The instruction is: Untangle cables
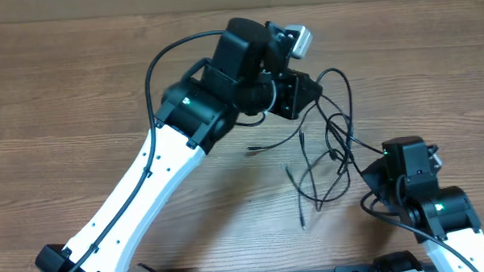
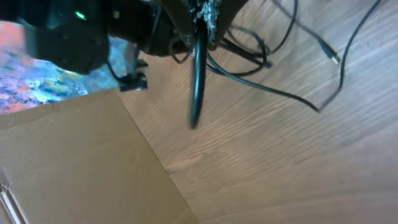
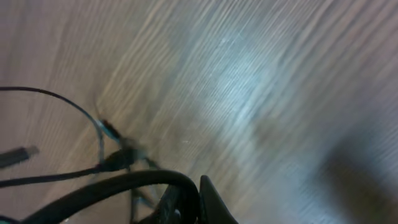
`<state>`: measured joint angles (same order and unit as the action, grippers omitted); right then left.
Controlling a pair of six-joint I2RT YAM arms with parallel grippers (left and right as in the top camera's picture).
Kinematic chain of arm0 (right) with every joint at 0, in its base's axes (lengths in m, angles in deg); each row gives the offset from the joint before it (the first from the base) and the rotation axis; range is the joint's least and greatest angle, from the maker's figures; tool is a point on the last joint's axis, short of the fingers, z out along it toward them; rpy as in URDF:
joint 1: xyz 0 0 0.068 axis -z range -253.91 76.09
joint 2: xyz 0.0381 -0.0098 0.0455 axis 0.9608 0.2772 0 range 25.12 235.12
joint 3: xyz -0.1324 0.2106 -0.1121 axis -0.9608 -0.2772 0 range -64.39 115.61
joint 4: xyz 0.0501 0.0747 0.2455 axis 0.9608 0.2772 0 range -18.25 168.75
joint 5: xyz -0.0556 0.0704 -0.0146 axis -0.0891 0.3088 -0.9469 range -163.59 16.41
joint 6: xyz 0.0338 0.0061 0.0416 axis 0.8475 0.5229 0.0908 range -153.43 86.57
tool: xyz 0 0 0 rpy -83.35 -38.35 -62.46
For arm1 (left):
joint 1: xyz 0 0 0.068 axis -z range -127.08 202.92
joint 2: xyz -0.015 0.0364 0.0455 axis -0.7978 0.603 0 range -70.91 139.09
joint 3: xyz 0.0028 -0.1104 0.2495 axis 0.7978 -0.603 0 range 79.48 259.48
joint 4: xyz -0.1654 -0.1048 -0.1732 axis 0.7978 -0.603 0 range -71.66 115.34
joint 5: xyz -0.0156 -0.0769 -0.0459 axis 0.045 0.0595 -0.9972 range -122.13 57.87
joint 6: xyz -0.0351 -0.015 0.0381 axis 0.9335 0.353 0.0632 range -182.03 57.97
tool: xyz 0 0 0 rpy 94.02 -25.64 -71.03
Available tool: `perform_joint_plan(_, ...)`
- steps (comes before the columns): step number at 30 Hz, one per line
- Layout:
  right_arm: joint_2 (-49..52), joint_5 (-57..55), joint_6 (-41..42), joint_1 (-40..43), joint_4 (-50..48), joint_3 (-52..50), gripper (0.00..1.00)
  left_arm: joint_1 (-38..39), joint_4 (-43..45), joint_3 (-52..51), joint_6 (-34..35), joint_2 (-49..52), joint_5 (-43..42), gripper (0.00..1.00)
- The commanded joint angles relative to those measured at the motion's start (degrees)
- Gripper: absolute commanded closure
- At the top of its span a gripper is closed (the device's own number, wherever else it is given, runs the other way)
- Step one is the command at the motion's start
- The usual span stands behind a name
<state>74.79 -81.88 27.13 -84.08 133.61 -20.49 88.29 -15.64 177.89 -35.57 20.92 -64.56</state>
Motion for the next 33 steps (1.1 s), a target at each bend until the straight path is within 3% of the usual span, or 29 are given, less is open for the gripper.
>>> perform_joint_plan(1,0.0,4.1,4.2,0.3,-4.9,-6.7,0.92,-6.3,-0.1,0.7,-0.8,-0.6,-5.8,0.96)
perform_joint_plan(2,0.0,6.0,4.2,0.3,-8.5,-9.2,0.58,-8.2,-0.5,0.7,-1.0,-0.6,-8.1,0.96)
perform_joint_plan(3,0.3,6.5,4.2,0.3,-10.5,-10.8,0.31,-10.1,-0.8,0.7,-2.8,-0.6,-11.4,0.96)
perform_joint_plan(5,1.3,6.5,4.2,0.3,-12.1,-12.0,0.04,-11.7,-1.0,0.7,-3.8,-0.6,-14.3,0.96)
perform_joint_plan(6,2.1,6.5,4.2,0.3,-12.6,-12.3,0.0,-12.4,-1.0,0.7,-3.8,-0.6,-15.4,0.96)
perform_joint_plan(10,8.0,6.9,4.2,0.7,-13.8,-12.5,0.0,-13.9,-1.0,0.7,-4.2,-0.6,-16.8,0.96)
perform_joint_plan(16,9.0,8.6,2.0,1.9,-16.7,-12.4,0.0,-14.4,-5.2,0.7,-7.6,-0.6,-14.6,0.96)
perform_joint_plan(23,9.0,16.4,-2.1,11.5,-16.6,-12.5,0.0,-21.3,-4.9,0.7,-7.2,-3.3,-19.1,0.96)
perform_joint_plan(29,9.0,24.2,-10.1,14.1,-19.0,-12.4,0.0,-23.7,-13.5,0.7,-7.4,-3.5,-7.5,0.96)
perform_joint_plan(33,9.0,25.1,-11.0,14.1,-20.4,-12.4,0.0,-23.5,-18.5,0.7,-9.0,-3.5,-3.3,0.96)
